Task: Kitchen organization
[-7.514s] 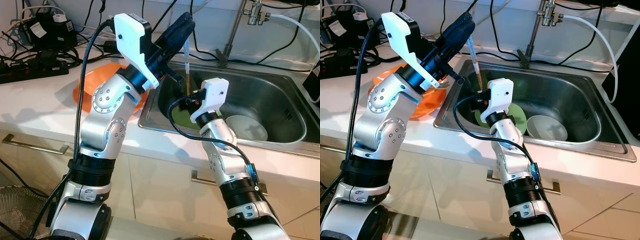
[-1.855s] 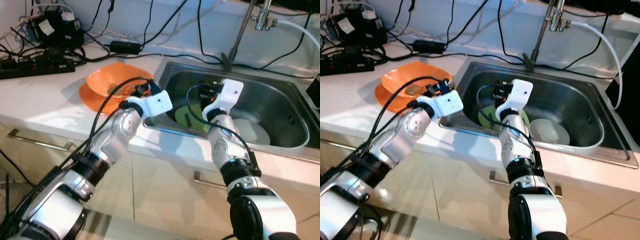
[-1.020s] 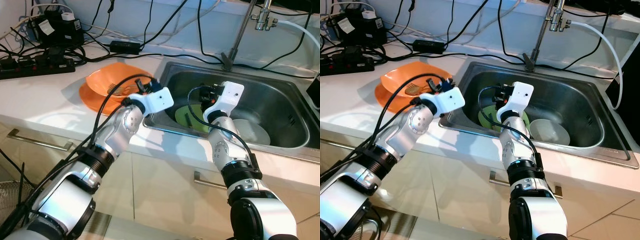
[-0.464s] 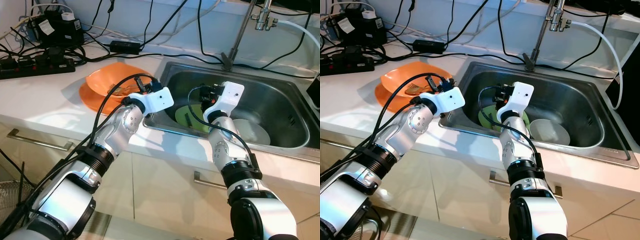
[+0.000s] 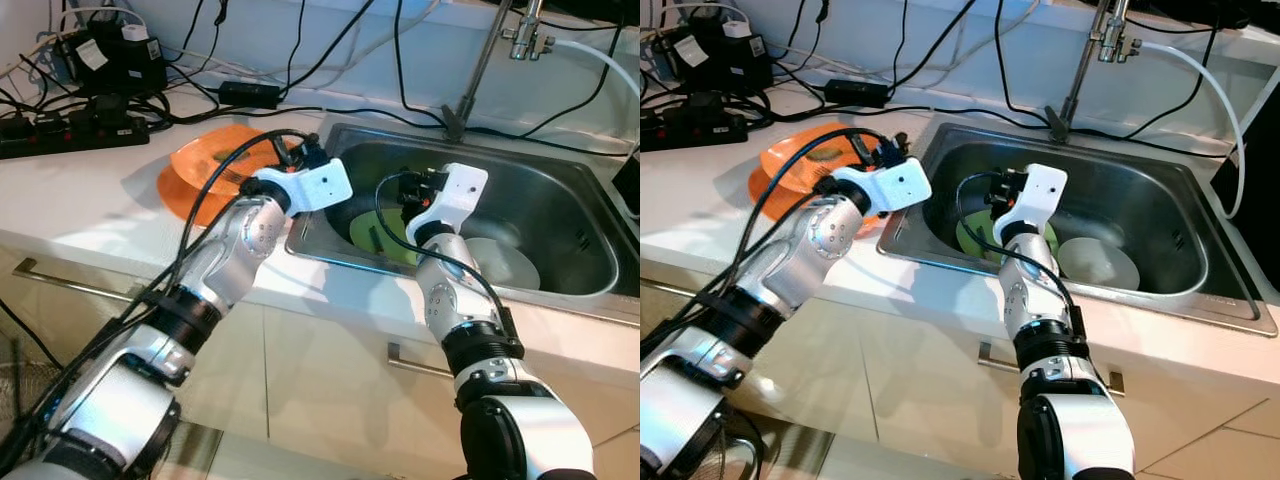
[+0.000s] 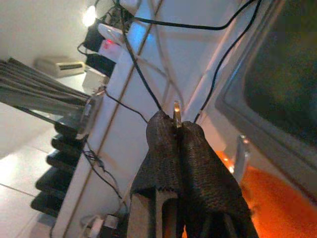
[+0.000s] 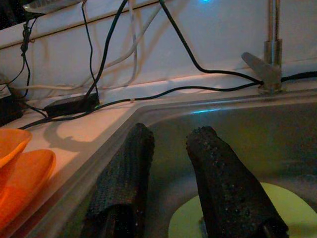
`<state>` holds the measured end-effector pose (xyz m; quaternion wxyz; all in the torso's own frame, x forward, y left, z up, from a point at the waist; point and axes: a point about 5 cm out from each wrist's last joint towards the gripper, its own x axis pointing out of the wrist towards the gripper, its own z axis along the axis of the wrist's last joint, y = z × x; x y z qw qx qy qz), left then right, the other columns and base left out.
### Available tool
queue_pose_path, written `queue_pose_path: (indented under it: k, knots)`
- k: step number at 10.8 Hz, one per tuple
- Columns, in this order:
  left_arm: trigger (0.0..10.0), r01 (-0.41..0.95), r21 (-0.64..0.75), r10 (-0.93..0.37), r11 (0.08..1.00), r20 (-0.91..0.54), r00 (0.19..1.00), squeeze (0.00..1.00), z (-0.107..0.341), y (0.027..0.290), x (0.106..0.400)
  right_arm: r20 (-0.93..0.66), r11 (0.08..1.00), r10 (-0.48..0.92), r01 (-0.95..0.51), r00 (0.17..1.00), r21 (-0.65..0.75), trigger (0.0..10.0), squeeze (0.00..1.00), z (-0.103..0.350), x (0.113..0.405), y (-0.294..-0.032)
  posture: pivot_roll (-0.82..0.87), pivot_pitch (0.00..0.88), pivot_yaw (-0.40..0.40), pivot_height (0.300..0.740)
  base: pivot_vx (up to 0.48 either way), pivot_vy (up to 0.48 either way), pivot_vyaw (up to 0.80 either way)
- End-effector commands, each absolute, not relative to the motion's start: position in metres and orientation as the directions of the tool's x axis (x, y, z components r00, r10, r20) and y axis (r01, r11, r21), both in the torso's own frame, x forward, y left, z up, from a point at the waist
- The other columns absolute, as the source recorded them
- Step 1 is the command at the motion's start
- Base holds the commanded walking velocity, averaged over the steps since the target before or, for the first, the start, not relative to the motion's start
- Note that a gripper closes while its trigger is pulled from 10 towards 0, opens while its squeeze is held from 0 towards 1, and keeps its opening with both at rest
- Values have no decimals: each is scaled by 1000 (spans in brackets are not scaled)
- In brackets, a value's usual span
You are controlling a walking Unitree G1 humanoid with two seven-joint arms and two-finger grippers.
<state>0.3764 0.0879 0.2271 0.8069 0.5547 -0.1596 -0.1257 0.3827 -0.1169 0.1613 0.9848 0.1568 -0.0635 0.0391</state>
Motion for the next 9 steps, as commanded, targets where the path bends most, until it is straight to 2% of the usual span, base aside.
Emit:
queue_pose_path:
  k: [1, 2, 3, 4, 5, 7, 8, 9]
  knots:
    - [0, 11, 941, -393, 340, 132, 910, 0, 232, 85, 374, 147, 947, 58, -101, 987, 305, 10000, 0, 165, 383, -116, 246, 0, -58, 740, 0, 0, 0]
    - [0, -42, 933, -440, 358, 208, 873, 0, 246, 78, 370, 152, 948, 56, -100, 987, 301, 10000, 0, 166, 384, -117, 246, 0, -61, 740, 0, 0, 0]
    - [0, -67, 900, -547, 431, 319, 774, 0, 261, 61, 357, 159, 951, 49, -94, 986, 294, 10000, 0, 167, 383, -118, 245, 0, -62, 740, 0, 0, 0]
    - [0, -21, 833, -592, 553, 411, 693, 0, 274, 48, 343, 167, 955, 40, -87, 985, 284, 10000, 0, 168, 383, -121, 239, 0, -59, 740, 0, 0, 0]
    - [10000, 23, 799, -617, 601, 446, 649, 0, 279, 42, 335, 173, 958, 35, -82, 984, 276, 10000, 0, 169, 384, -124, 238, 0, -58, 740, 0, 0, 0]
    - [10000, 153, 685, -614, 712, 503, 608, 0, 289, 39, 327, 193, 964, 27, -76, 981, 254, 10000, 1000, 174, 385, -131, 238, 0, -58, 740, 0, 0, 0]
    - [10000, 271, 533, -569, 802, 540, 620, 0, 295, 49, 330, 230, 975, 52, -99, 972, 198, 10000, 1000, 182, 386, -137, 234, 0, -54, 740, 0, 0, 0]
    - [10000, 324, 460, -552, 827, 554, 623, 0, 298, 53, 331, 247, 973, 106, -152, 963, 175, 10000, 1000, 186, 386, -138, 235, 0, -53, 740, 0, 0, 0]
